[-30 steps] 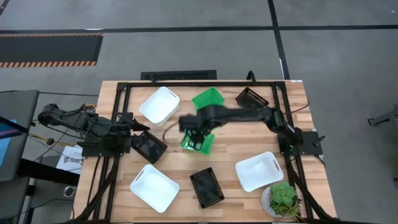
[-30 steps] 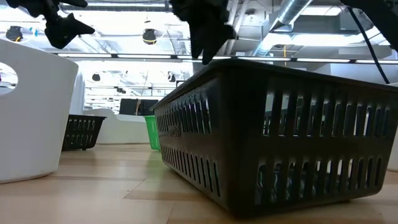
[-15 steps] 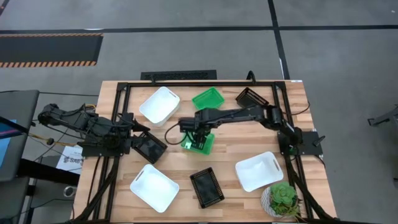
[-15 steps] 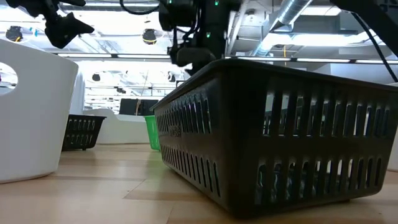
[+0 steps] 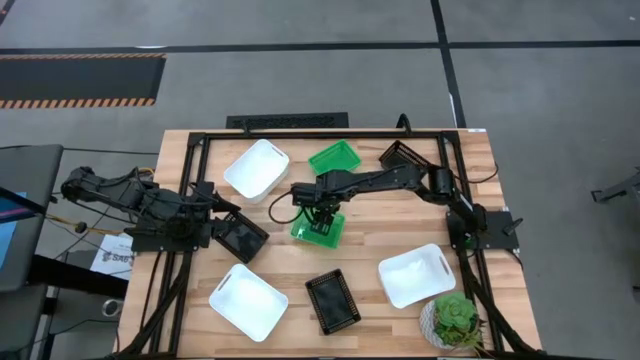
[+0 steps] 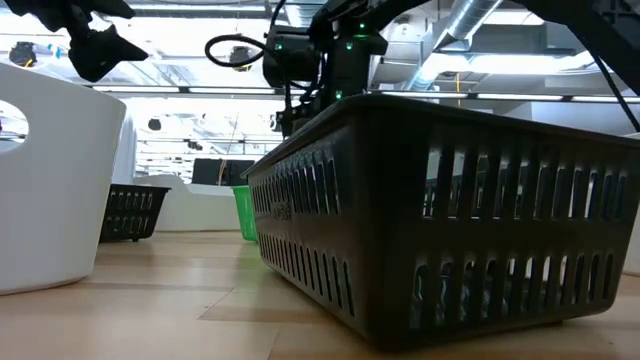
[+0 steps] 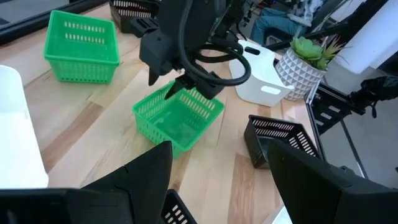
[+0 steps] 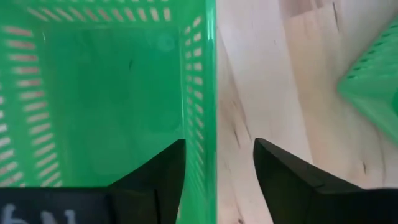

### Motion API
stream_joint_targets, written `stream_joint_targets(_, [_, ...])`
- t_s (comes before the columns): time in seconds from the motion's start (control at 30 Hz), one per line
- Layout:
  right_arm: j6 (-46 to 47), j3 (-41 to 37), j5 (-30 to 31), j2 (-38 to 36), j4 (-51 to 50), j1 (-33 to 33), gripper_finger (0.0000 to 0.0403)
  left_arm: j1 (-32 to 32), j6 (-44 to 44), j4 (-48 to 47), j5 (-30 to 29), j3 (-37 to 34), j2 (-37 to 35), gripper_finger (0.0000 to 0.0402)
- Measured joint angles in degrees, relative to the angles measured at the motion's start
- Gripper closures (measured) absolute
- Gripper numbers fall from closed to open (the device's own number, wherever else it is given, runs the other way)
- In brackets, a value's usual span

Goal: Stack baskets by color
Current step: Stack the bottom green bin on top of the green bins

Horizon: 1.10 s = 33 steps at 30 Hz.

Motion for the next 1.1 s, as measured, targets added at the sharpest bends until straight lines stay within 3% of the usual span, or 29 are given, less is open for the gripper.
stream_joint_targets(0.1, [-0.3,0.0,0.0,0.0,0.2,-0.3,0.0240,0.0,0.0,0.0,0.0,0.0,0.0,0.0148])
stream_joint_targets(0.3, [-1.5,0.1,0.1,0.0,0.1,-0.6,0.0382,0.0,0.0,-0.1,-0.1,0.0,0.0,0.0148])
stream_joint_targets(0.5, [-2.5,0.1,-0.1,-0.6,-0.3,-0.6,0.0384,0.0,0.0,-0.2,-0.1,0.0,0.0,0.0148])
stream_joint_targets(0.83, [-6.5,0.1,0.5,-13.4,-2.1,-4.2,0.0398,0.0,0.0,-0.4,-0.9,0.0,0.0,0.0148])
stream_joint_targets(1.0, [-15.0,0.2,6.1,-18.9,-2.4,-8.7,0.0399,0.0,0.0,-0.7,-0.9,0.0,0.0,0.0148])
stream_joint_targets(1.1, [-21.5,0.2,6.4,-20.5,-1.3,-11.7,0.0399,0.0,0.0,-0.8,-1.0,0.0,0.0,0.0148])
